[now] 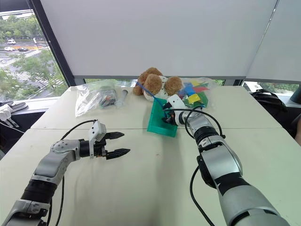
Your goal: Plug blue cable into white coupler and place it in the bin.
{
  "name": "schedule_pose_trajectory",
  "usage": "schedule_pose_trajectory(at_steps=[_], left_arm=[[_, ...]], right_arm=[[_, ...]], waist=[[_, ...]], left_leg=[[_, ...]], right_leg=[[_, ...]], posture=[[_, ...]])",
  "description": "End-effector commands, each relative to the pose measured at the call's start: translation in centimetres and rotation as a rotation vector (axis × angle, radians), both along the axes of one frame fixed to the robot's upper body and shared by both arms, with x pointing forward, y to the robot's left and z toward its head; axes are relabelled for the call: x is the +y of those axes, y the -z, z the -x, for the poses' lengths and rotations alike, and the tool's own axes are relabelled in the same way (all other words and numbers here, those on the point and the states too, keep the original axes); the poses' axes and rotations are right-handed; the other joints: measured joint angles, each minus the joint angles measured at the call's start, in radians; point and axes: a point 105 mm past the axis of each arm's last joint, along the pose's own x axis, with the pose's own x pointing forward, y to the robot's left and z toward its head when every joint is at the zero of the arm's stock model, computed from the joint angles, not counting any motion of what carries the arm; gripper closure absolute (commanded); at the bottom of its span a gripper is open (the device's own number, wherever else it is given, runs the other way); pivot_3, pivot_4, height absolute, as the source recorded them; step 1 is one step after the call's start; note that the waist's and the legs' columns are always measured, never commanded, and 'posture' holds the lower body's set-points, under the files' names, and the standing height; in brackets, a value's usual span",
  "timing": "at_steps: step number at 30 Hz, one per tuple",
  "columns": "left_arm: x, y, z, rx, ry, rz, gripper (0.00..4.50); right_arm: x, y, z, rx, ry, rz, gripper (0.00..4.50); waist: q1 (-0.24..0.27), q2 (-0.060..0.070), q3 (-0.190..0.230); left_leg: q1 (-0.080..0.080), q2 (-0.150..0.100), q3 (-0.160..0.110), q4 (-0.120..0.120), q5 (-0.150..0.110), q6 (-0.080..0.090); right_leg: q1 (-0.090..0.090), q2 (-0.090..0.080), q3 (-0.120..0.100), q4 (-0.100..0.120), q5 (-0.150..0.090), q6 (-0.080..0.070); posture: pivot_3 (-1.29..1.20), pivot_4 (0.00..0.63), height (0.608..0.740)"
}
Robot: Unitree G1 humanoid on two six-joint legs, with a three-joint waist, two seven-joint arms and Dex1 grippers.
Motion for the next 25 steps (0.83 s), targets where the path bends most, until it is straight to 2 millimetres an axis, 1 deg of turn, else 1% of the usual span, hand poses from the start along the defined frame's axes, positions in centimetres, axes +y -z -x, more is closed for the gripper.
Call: schedule_pose_trajectory(at_steps=[1,3,4,5,7,9,11,12,14,15,18,21,23,25], left_arm=[[0.0,-1.4,0.3,-0.041,0.001,0.027,0.0],[0.0,-1.5,0.4,-0.039,-0.001,0.034,0.0],[0.0,-1.5,0.4,-0.038,-0.002,0.037,0.0],[0.0,-1.6,0.4,-0.037,-0.001,0.039,0.0],[-0.1,-1.6,0.5,-0.035,0.0,0.041,0.0],[-0.1,-1.6,0.5,-0.033,0.002,0.043,0.0],[-0.3,-1.6,0.5,-0.032,0.007,0.045,0.0],[-0.3,-1.7,0.5,-0.031,0.01,0.045,0.0],[-0.4,-1.7,0.4,-0.031,0.014,0.044,0.0],[-0.4,-1.8,0.4,-0.031,0.015,0.044,0.0],[-0.1,-2.1,0.6,-0.032,0.018,0.043,0.0],[0.7,-2.6,0.9,-0.034,0.0,0.042,0.0],[1.3,-3.1,1.0,-0.034,-0.017,0.05,0.0],[1.5,-3.5,1.2,-0.036,-0.024,0.058,0.0]], right_arm=[[0.2,-3.9,-0.6,-0.104,0.005,-0.046,0.11],[-0.4,-6.2,-0.7,-0.153,0.007,-0.079,0.04],[-0.8,-7.8,-0.6,-0.184,0.001,-0.115,0.04],[-1.1,-9.4,-0.4,-0.209,-0.014,-0.15,0.04],[-1.5,-11.7,0.3,-0.245,-0.062,-0.192,0.04],[-1.9,-13.1,1.1,-0.265,-0.109,-0.209,0.04],[-2.4,-13.7,2.6,-0.271,-0.166,-0.204,0.04],[-2.6,-13.6,3.7,-0.263,-0.204,-0.201,0.04],[-2.8,-12.4,6.6,-0.235,-0.28,-0.165,0.04],[-2.8,-11.6,8.0,-0.215,-0.31,-0.147,0.04],[-3.4,-8.6,12.4,-0.137,-0.371,-0.078,0.04],[-3.7,-6.8,16.2,-0.076,-0.394,-0.127,0.04],[-3.8,-6.3,17.9,-0.051,-0.374,-0.171,0.04],[-4.0,-6.0,18.8,-0.04,-0.347,-0.195,0.04]], waist=[[-0.001,0.001,0.001],[-0.001,0.002,0.001],[-0.001,0.003,0.002],[-0.001,0.004,0.003],[0.001,0.005,0.004],[0.003,0.005,0.004],[0.003,0.005,0.004],[0.003,0.004,0.004],[0.011,0.004,0.003],[0.016,0.004,0.003],[0.015,0.004,0.004],[0.008,0.004,0.005],[0.004,0.003,0.005],[0.004,0.003,0.005]], left_leg=[[0.0,0.0,0.0,0.0,0.0,0.0],[0.0,0.0,0.0,0.0,0.001,-0.001],[0.0,0.0,0.0,-0.001,0.001,-0.002],[0.0,0.0,0.0,-0.001,0.001,-0.002],[0.0,0.0,0.0,-0.002,0.001,-0.002],[0.0,0.0,0.0,-0.003,0.001,-0.002],[0.0,0.0,0.0,-0.004,0.001,-0.002],[0.0,0.0,0.0,-0.005,0.001,-0.002],[0.0,0.0,0.0,-0.005,0.001,-0.002],[0.0,0.0,-0.001,-0.006,0.001,-0.002],[-0.001,0.0,-0.001,-0.005,0.001,-0.001],[-0.001,0.0,0.0,-0.005,0.001,-0.001],[0.0,0.001,0.0,-0.004,0.001,-0.001],[0.003,0.003,0.0,-0.003,0.001,-0.001]], right_leg=[[0.0,0.0,0.0,0.0,0.0,0.0],[-0.001,0.0,0.0,0.001,0.0,0.0],[-0.001,0.0,0.0,0.001,0.0,0.0],[-0.001,0.001,0.0,0.001,0.0,0.0],[-0.001,0.001,0.0,0.001,0.0,0.0],[-0.002,0.001,0.0,0.001,0.0,0.0],[-0.002,0.001,0.0,0.0,0.0,0.0],[-0.002,0.001,0.0,0.0,0.0,0.0],[-0.002,0.001,0.0,0.0,0.0,0.0],[-0.001,0.001,-0.001,0.0,0.0,0.0],[-0.002,0.001,-0.001,-0.001,0.0,0.0],[-0.002,0.001,0.0,-0.001,0.0,0.0],[-0.001,0.001,0.0,-0.001,0.0,0.0],[0.002,0.003,0.0,-0.001,0.0,0.0]], posture=[[0.0,0.15,0.74],[0.0,0.15,0.74],[0.0,0.15,0.74],[0.0,0.15,0.74],[0.0,0.15,0.74],[0.0,0.15,0.74],[0.0,0.15,0.74],[0.0,0.15,0.74],[0.0,0.15,0.74],[0.0,0.15,0.74],[0.0,0.15,0.74],[0.0,0.15,0.74],[0.0,0.15,0.74],[0.0,0.15,0.74]])
